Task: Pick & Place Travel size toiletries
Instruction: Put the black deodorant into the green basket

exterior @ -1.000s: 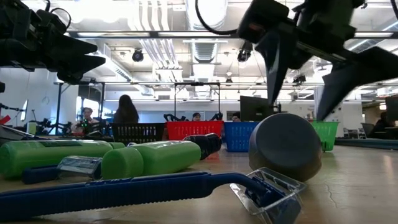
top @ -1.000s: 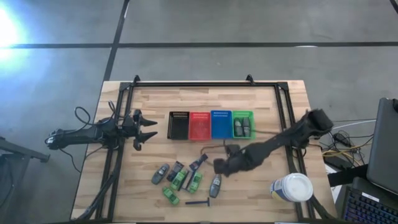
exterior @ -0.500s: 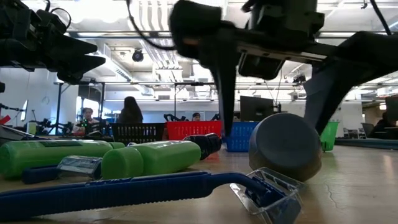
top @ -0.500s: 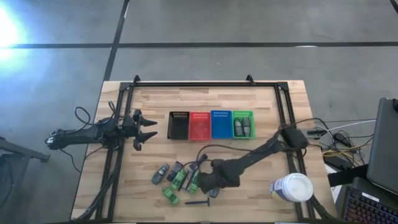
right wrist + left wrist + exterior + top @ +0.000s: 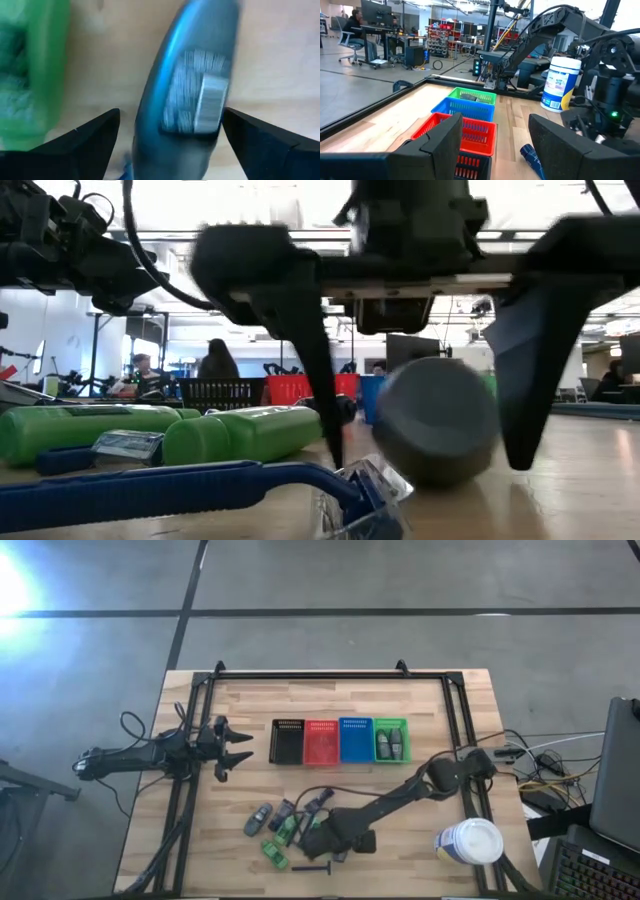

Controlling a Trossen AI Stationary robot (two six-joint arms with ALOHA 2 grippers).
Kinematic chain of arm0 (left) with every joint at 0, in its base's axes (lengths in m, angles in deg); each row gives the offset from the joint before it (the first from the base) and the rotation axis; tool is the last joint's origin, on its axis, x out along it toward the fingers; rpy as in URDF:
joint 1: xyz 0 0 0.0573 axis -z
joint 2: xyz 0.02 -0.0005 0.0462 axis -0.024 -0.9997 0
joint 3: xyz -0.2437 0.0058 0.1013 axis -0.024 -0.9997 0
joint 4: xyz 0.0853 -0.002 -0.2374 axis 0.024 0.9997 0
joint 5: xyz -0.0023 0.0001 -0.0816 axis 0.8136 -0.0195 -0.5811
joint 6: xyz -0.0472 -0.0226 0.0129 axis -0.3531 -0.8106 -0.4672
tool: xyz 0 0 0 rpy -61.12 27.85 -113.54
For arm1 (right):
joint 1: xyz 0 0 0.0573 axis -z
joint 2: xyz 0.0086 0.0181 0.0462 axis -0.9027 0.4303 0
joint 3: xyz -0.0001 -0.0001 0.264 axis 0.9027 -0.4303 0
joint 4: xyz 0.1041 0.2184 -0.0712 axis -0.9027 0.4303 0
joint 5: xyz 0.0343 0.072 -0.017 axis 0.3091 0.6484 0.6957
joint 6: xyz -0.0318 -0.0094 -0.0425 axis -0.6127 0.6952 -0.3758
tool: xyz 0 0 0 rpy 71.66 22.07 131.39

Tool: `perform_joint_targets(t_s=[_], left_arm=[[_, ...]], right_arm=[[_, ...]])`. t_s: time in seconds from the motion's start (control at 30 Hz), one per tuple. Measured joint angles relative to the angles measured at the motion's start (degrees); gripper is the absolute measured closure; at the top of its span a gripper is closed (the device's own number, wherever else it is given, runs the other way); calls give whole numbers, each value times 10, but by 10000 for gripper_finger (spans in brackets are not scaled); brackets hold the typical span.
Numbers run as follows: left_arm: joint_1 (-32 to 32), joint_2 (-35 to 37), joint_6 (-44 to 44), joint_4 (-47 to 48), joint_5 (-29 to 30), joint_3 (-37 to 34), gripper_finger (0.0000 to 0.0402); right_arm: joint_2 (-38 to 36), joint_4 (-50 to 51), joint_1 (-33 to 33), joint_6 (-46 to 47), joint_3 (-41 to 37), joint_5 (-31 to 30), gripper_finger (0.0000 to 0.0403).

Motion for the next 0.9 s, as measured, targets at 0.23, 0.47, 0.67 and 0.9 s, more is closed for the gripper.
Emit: perform_joint_targets(t_s=[0.23,0.47,0.67,0.9], left_arm=[[0,0,0,0,0,0,167],[0,0,0,0,0,0,167],[0,0,0,0,-1,0,167],[0,0,0,0,-2,0,167]], right_arm=[[12,-2,0,18,15,0,127],[12,15,1,63,14,-12,173],[11,21,8,34,11,-11,164],[-25,133,17,14,11,-82,200]])
